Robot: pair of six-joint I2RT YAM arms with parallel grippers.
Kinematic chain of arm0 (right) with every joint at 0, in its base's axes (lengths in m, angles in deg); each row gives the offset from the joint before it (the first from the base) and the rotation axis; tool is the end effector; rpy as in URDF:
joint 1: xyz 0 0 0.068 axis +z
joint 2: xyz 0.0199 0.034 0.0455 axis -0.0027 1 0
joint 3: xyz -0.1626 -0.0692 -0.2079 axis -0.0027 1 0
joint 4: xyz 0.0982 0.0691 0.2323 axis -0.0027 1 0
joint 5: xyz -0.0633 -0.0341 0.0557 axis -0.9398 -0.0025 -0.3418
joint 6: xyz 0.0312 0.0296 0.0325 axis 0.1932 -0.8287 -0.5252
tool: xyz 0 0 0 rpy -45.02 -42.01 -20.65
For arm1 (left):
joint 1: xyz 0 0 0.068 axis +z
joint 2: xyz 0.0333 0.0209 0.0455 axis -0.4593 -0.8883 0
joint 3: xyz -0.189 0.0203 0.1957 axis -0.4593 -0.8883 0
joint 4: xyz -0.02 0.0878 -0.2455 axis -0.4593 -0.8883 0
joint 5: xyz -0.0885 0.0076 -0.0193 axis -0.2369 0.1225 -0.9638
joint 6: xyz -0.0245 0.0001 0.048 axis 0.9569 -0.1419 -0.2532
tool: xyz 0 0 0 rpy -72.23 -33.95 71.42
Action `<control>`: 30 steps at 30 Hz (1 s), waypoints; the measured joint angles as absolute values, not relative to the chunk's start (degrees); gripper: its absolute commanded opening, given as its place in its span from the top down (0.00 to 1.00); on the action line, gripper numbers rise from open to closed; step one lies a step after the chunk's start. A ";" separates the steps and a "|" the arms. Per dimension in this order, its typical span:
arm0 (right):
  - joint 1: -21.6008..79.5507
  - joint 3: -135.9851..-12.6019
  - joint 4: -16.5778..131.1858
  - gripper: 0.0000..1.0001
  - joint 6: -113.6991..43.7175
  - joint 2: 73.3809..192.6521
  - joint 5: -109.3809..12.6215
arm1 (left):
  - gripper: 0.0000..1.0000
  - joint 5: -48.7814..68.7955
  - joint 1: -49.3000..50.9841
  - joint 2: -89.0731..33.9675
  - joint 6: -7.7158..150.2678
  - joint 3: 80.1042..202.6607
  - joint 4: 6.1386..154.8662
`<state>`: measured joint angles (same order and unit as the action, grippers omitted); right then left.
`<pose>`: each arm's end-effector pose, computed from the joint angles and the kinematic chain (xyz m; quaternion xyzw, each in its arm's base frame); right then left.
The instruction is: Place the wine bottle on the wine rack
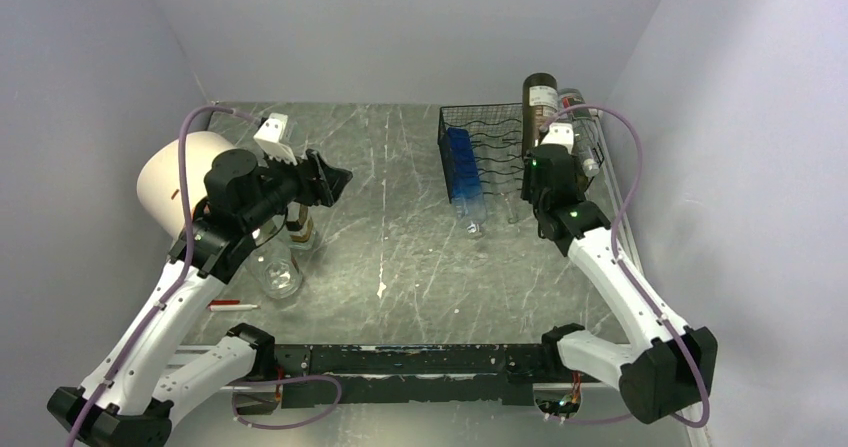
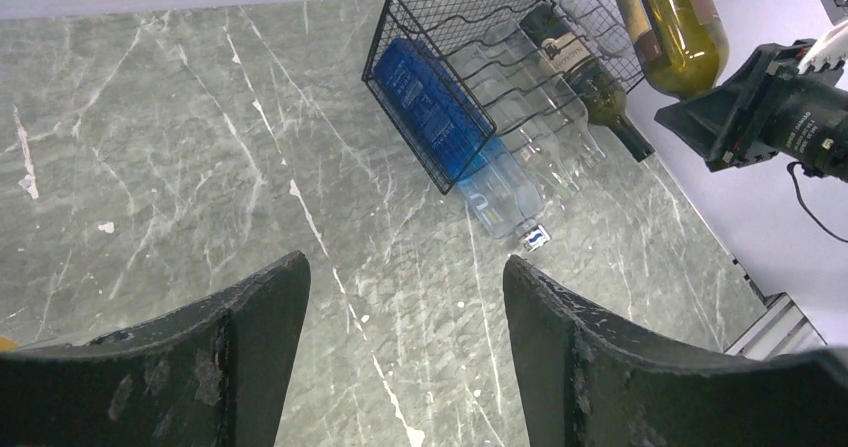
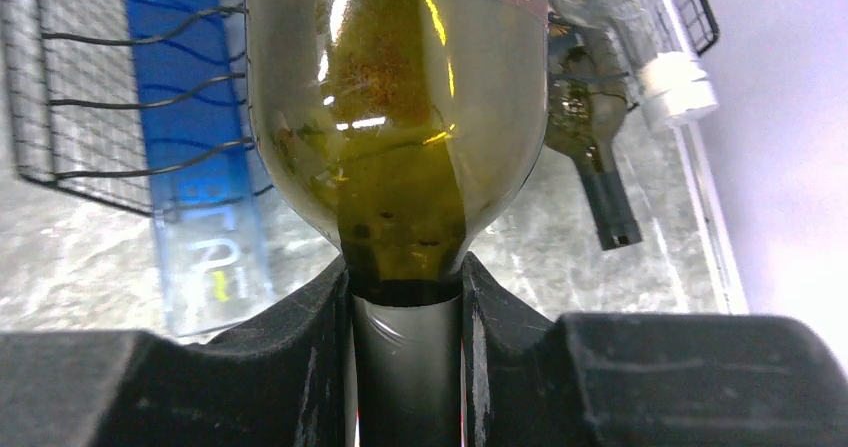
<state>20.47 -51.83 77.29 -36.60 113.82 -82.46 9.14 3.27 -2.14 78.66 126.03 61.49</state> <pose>0.2294 0.0695 0.3168 0.0256 0.8476 -0.0677 0.5257 0.1747 -0.0842 0.3853 0.0851 0.7610 -0.2915 0.5732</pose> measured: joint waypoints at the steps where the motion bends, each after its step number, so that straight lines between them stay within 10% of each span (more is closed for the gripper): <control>1: 19.29 -52.07 77.59 1.00 -36.08 114.50 -82.41 | 0.25 8.99 3.27 -2.30 78.64 126.03 61.51; 25: 1.06 -58.16 77.53 1.00 -25.87 133.67 -60.25 | 0.26 7.61 3.27 -4.55 78.55 126.03 59.68; 30: 0.93 -59.35 77.11 0.79 -23.75 135.37 -59.42 | 0.26 7.61 3.27 -4.55 78.55 126.05 59.55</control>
<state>0.93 -59.35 77.11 -23.75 135.37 -59.42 7.61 3.27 -4.55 78.55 126.05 59.55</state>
